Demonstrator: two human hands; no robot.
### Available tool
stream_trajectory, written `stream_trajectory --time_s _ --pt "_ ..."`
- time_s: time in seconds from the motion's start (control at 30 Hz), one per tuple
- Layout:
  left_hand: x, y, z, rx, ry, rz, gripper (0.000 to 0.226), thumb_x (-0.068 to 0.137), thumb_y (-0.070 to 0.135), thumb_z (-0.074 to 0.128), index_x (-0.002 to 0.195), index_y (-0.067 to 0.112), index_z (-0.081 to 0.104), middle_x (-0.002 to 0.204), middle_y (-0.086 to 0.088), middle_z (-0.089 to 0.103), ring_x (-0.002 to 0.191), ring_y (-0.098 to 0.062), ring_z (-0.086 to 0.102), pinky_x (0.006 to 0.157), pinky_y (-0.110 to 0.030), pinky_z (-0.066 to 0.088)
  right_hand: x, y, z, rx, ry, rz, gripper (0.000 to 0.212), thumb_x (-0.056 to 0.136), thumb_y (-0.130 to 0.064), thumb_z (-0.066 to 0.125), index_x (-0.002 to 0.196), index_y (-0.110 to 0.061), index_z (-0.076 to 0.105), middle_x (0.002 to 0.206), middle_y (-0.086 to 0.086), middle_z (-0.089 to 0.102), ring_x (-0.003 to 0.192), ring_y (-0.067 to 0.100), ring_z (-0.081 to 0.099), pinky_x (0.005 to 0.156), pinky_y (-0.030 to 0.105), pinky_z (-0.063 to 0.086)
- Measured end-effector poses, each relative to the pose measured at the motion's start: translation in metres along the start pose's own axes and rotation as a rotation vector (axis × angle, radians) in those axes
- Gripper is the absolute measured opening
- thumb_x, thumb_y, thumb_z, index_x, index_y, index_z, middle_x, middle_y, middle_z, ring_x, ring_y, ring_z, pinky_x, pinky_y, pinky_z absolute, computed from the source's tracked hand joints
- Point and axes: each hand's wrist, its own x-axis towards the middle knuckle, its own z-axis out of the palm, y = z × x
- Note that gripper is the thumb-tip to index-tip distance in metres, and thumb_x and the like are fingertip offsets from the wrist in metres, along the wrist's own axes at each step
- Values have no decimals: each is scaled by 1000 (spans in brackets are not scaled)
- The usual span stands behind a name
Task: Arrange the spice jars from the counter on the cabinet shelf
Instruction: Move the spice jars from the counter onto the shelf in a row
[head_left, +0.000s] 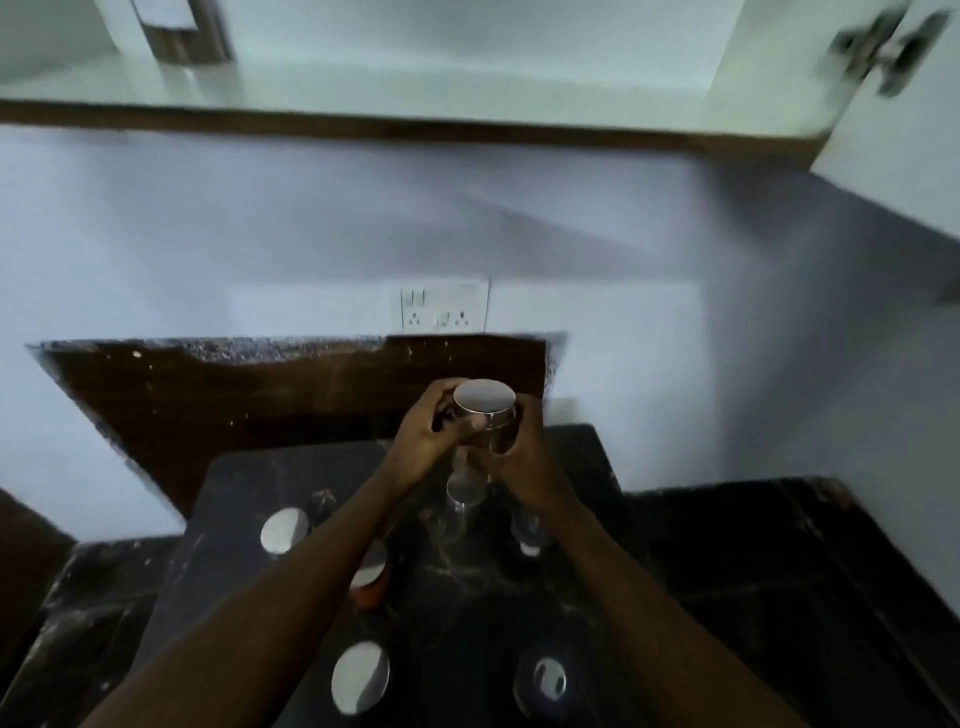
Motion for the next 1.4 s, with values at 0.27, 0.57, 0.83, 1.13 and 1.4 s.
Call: stream_trajectory --time_s 0.27,0.57,0.83,1.13,1.4 --pt "43 150 -60 -173 94 334 41 96 18 60 135 6 55 128 -13 68 120 -21 66 96 -29 56 46 -180 -39 41 153 -488 82 66 -54 88 135 -44 45 134 -19 53 120 -4 57 88 19 58" --pt "85 289 -157 -58 250 556 34 96 33 64 128 21 62 124 -1 72 117 -15 69 88 -22 57 111 -340 -35 141 152 -736 84 70 -52 86 138 -38 39 130 -21 58 115 -6 60 84 10 53" --pt "125 282 -218 142 424 298 47 76 55 79 112 28 68 105 6 76 97 -7 74 78 -26 59 193 -360 10 121 -62 -466 69 77 -28 85 131 -24 43 116 -7 67 105 6 67 88 26 55" --pt "164 261 -306 238 178 34 52 82 -11 60 132 4 59 127 -19 69 122 -32 66 100 -36 57 248 -391 41 231 -380 -216 31 94 1 65 123 -9 62 95 3 70 80 7 68 60 14 56" --pt "205 244 -319 542 541 83 29 78 13 81 106 9 75 102 -1 76 81 -7 67 69 -11 51 312 -396 88 -108 -32 -194 26 94 -12 59 111 3 71 113 19 70 106 30 66 87 31 51"
